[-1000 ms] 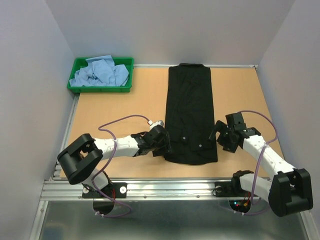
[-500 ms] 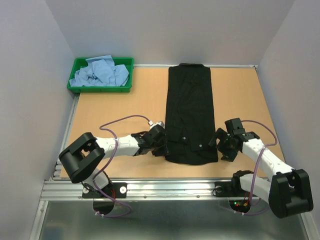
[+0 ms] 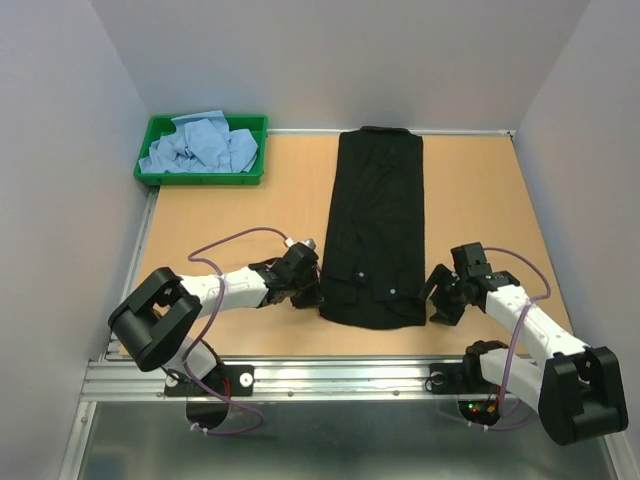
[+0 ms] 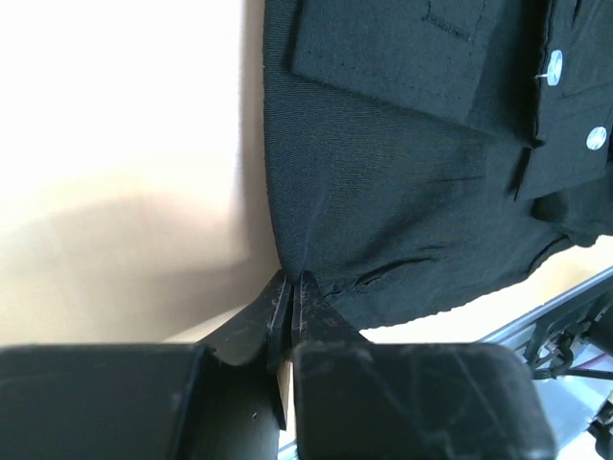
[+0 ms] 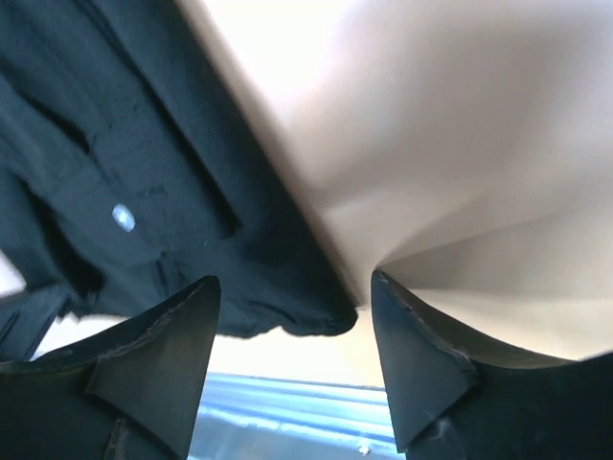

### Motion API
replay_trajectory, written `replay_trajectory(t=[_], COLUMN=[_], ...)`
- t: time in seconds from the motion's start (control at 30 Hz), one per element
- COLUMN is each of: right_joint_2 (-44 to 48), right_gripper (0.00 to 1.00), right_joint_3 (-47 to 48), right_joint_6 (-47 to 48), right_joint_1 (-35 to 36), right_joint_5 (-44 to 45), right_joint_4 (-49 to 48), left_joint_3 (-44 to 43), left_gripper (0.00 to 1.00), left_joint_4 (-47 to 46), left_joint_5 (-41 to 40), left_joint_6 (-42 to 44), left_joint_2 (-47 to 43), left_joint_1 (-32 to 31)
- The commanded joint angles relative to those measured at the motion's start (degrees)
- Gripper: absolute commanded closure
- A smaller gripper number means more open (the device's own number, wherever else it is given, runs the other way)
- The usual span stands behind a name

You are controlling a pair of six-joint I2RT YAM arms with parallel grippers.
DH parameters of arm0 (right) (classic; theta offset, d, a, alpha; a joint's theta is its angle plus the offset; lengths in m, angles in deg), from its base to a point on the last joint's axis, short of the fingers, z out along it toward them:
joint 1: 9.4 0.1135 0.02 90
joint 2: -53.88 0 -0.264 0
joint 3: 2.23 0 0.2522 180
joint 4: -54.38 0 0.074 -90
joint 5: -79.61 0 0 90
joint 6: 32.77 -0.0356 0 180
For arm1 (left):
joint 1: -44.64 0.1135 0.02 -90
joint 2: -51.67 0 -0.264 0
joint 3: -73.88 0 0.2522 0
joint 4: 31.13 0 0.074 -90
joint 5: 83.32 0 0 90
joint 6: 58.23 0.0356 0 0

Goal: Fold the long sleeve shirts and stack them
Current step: Fold the shirt

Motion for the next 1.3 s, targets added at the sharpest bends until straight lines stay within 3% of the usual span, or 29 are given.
replay_trajectory(t=[0.0,0.23,0.97,1.27], right_joint_2=[0.6,1.1,2.6,-2.0], right_gripper=[0.32,0.39,0.45,0.47], right_joint_3=[-3.6,-6.3,-9.1,-5.1], right_joint_6=[-0.8,-2.9,-4.2,-8.7], right_joint_1=[0.3,2.8,5.3,15.4], right_joint_5=[-3.7,-4.1,2.3,9.7], right_joint_4=[-2.6,-5.7,-5.3,-3.2], left_joint_3=[1.5,0.7,-0.1,-0.5], left_gripper=[0.91,0.91,0.91,0.92], left_joint_4=[4.5,6.0,9.3,8.6], left_joint_5=[-0.8,-0.5,-1.2,0.4], left_joint_6=[4.3,6.1,8.6,8.8], left_joint_2=[-1.5,-1.9,-5.5,-5.3], left_joint_1=[2.0,2.5,4.8,4.8])
